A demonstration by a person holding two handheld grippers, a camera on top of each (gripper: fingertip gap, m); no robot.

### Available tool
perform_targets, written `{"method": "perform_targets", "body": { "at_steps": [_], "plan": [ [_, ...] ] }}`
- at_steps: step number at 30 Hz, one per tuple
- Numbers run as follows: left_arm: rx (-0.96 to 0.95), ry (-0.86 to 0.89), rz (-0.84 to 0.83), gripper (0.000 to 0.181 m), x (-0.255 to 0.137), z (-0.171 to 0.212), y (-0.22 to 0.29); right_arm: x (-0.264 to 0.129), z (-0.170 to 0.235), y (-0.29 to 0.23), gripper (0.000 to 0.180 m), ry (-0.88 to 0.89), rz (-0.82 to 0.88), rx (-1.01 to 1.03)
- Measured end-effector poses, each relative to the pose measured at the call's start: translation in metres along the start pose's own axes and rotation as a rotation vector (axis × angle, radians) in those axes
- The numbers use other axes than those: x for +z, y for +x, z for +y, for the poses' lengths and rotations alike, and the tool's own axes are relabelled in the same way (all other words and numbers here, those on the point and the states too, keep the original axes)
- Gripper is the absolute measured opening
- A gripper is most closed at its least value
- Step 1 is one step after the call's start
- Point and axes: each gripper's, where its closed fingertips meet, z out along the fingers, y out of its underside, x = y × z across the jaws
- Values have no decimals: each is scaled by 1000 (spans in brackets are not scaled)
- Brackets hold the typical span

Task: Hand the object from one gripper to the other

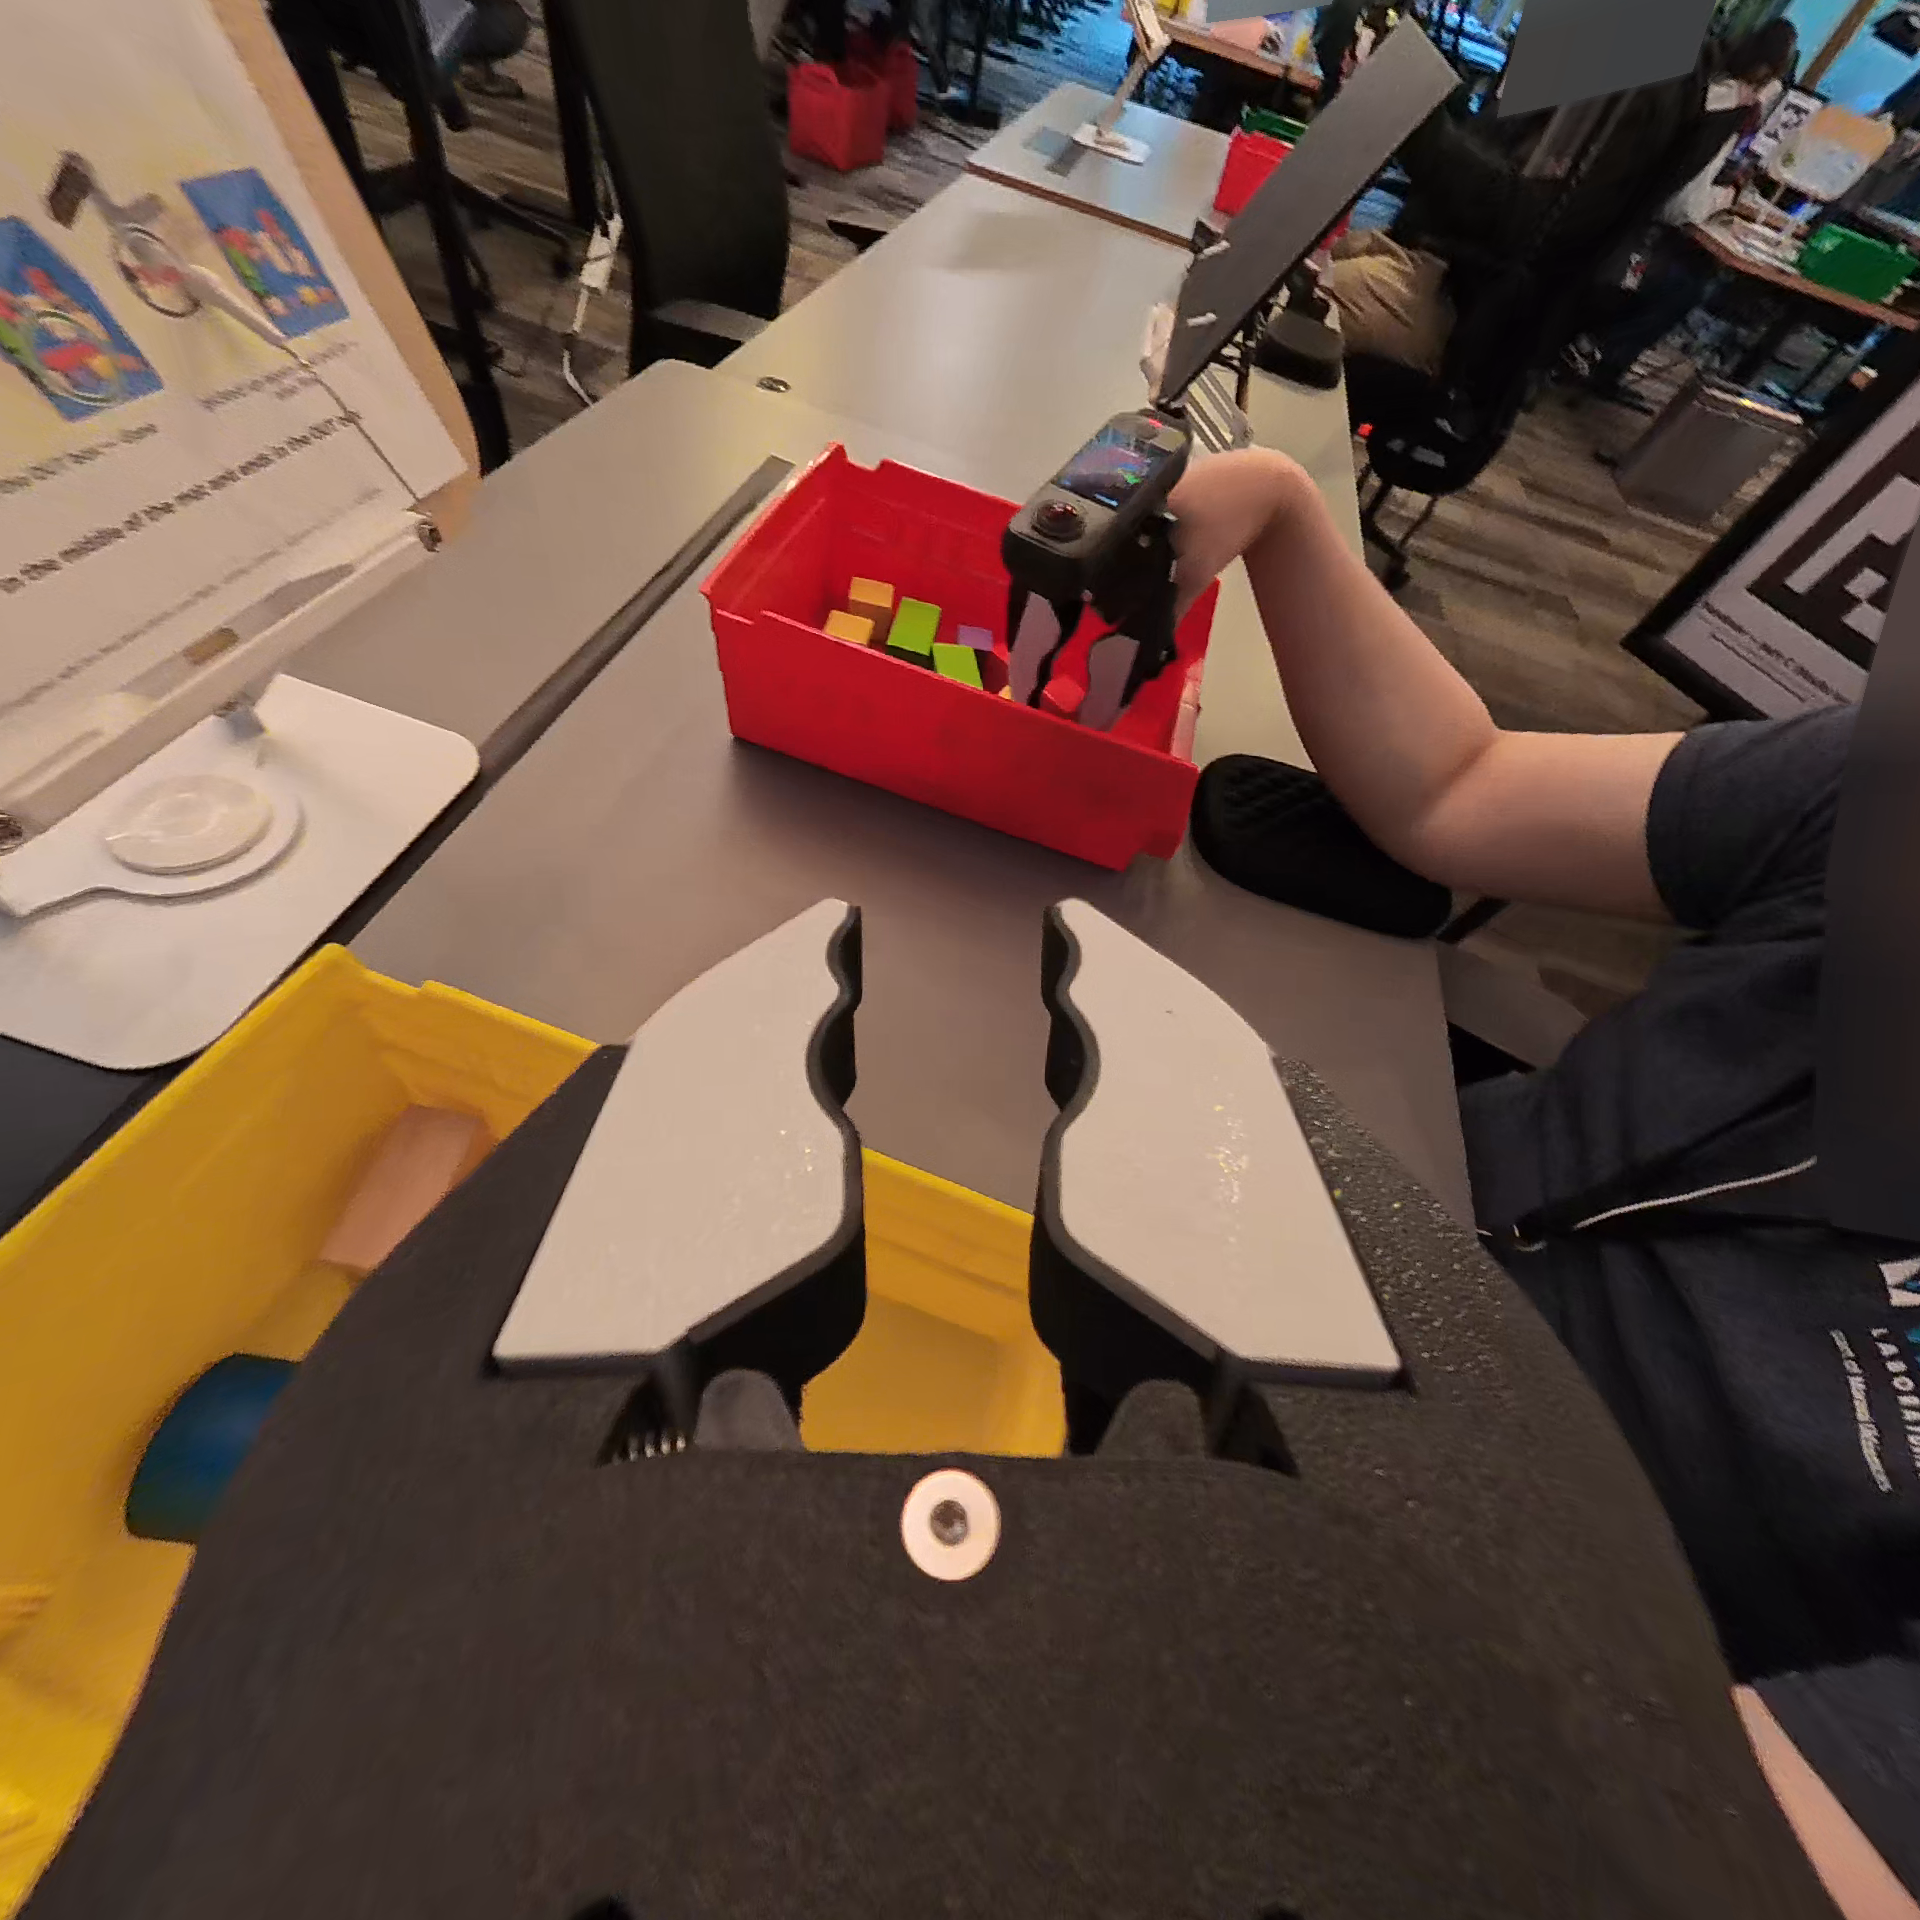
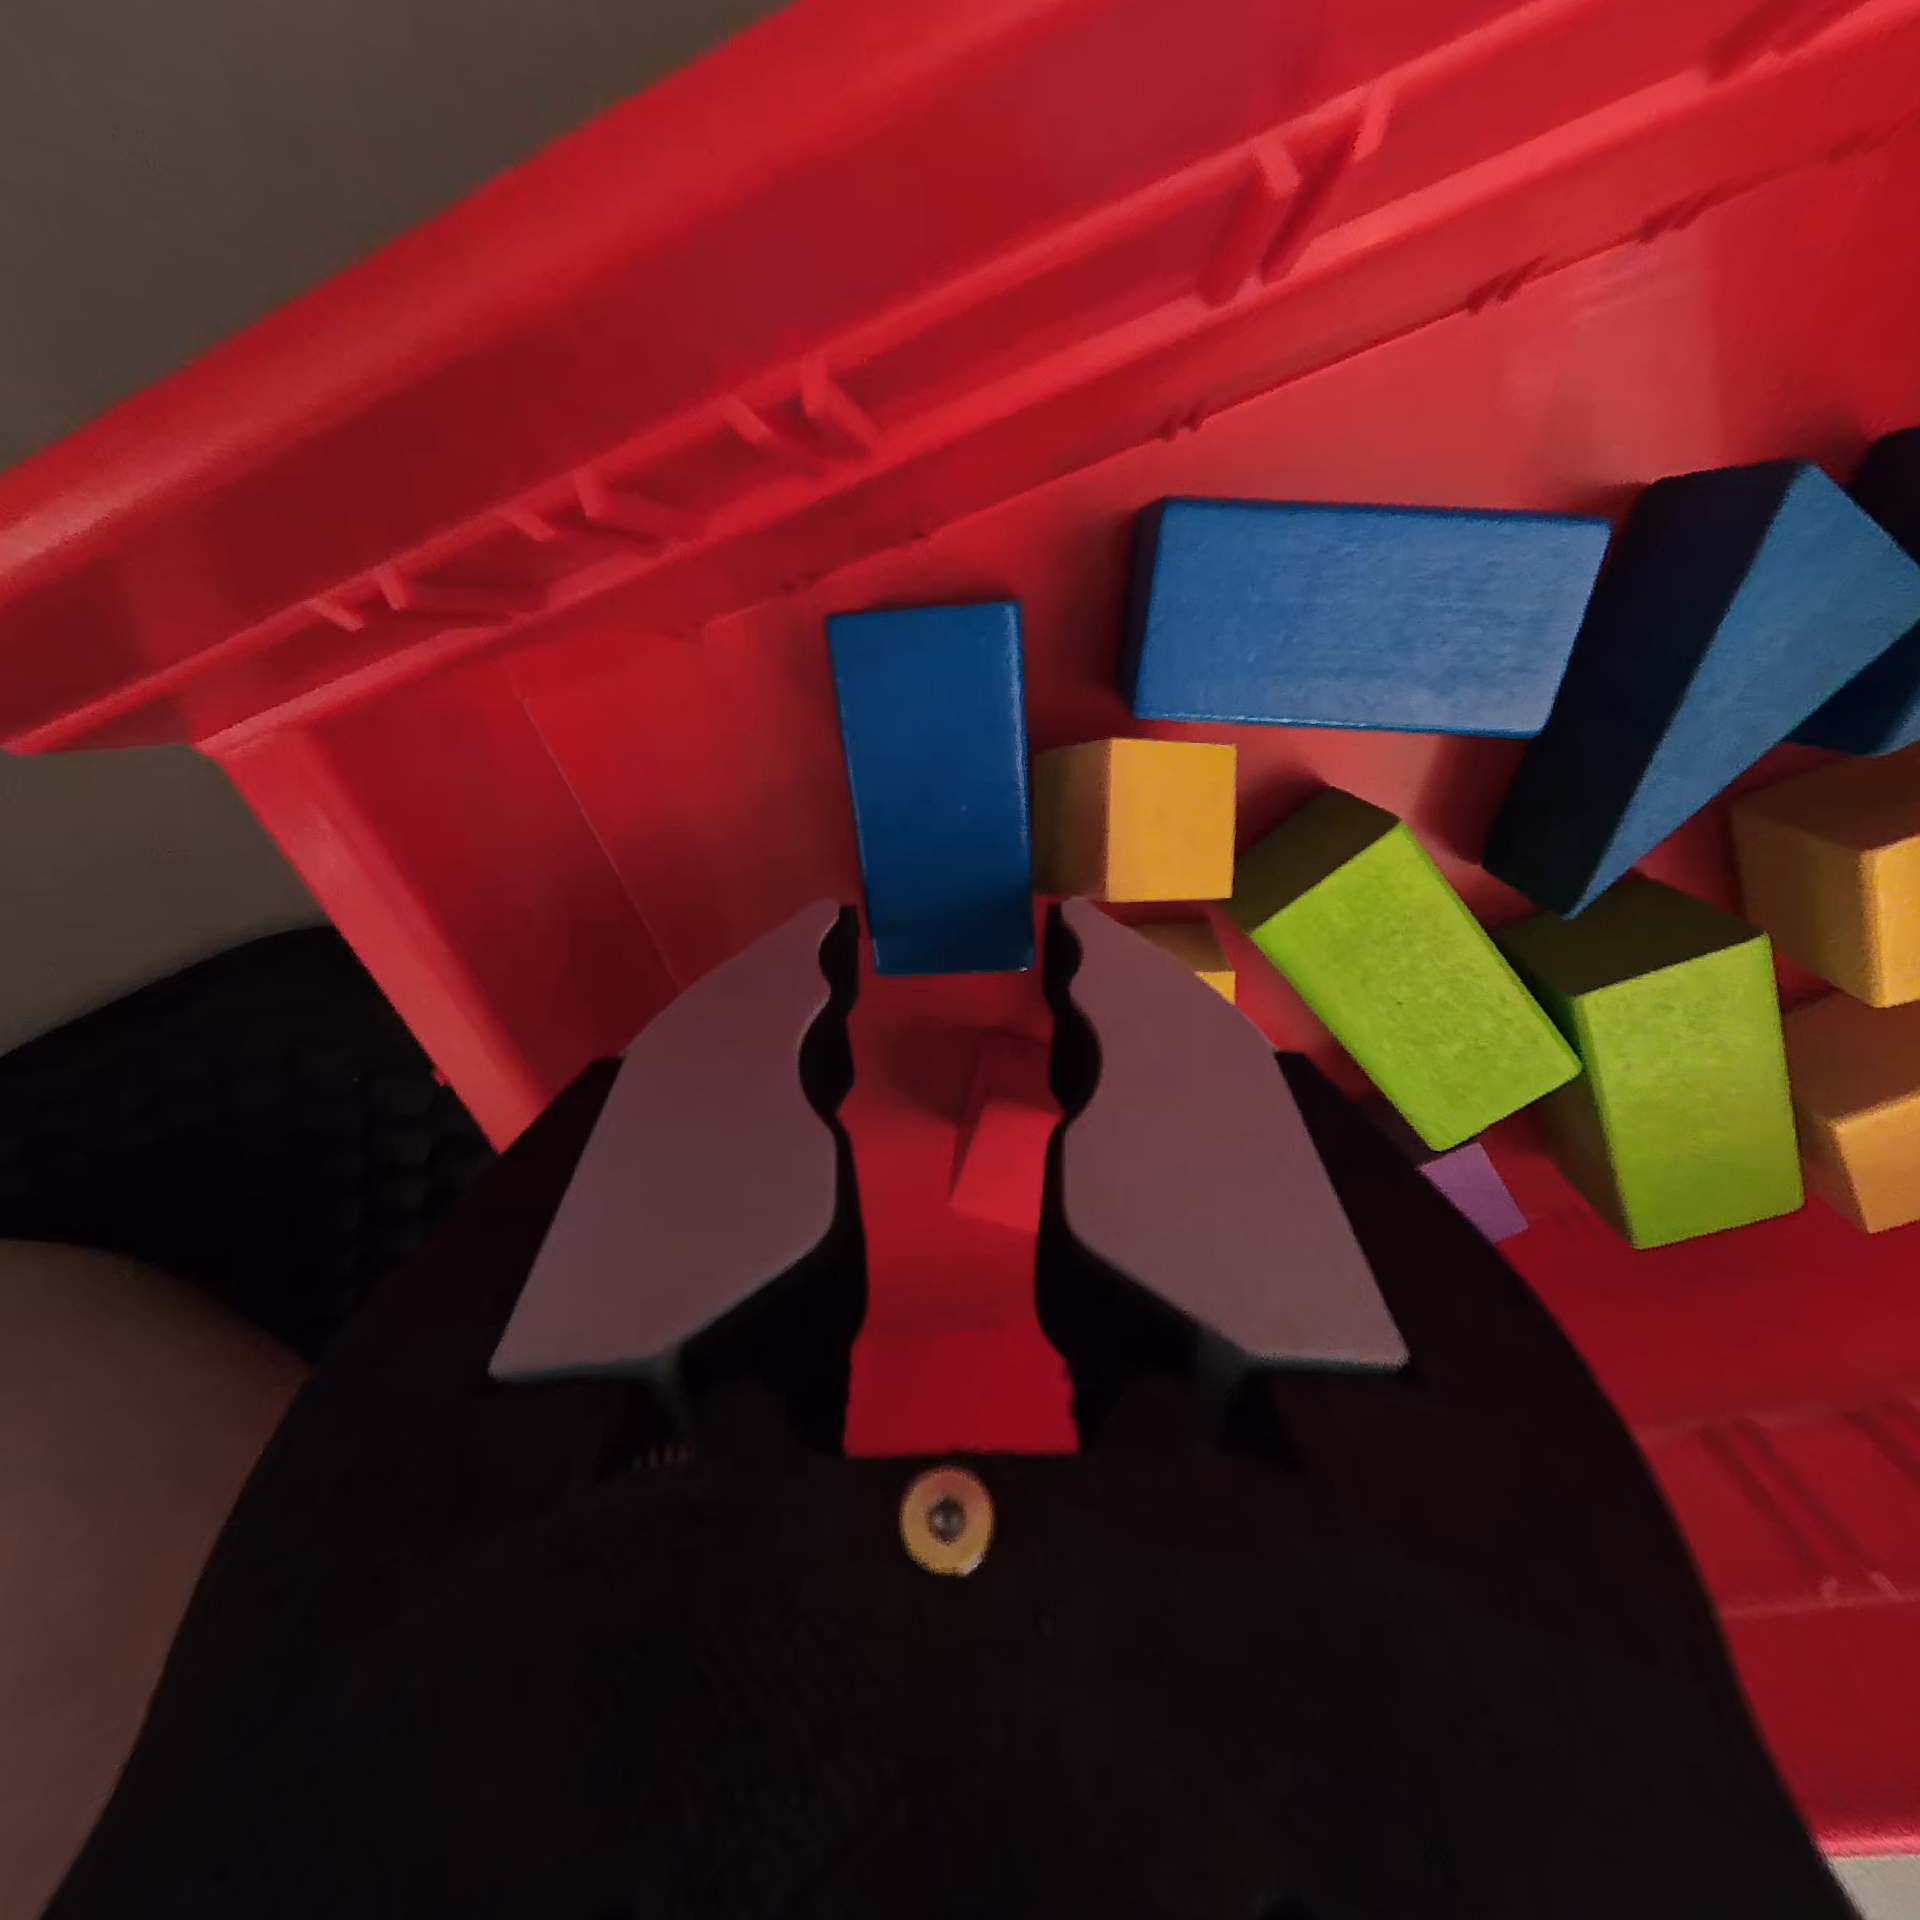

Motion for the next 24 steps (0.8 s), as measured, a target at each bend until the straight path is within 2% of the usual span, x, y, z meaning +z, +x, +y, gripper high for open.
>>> {"method": "perform_targets", "body": {
  "at_steps": [7,10,18,24],
  "plan": [
    [-24,-43,-97,36,4,10,-24,-16,4,-1,34,22,37,13],
    [-59,-93,-204,36,8,21,-48,-27,6,1,34,42,82,13],
    [-218,-378,-588,36,12,98,-147,-48,-1,0,33,72,184,-28],
    [-186,-561,-697,39,17,149,-188,-46,-2,0,32,62,179,-35]
  ]
}}
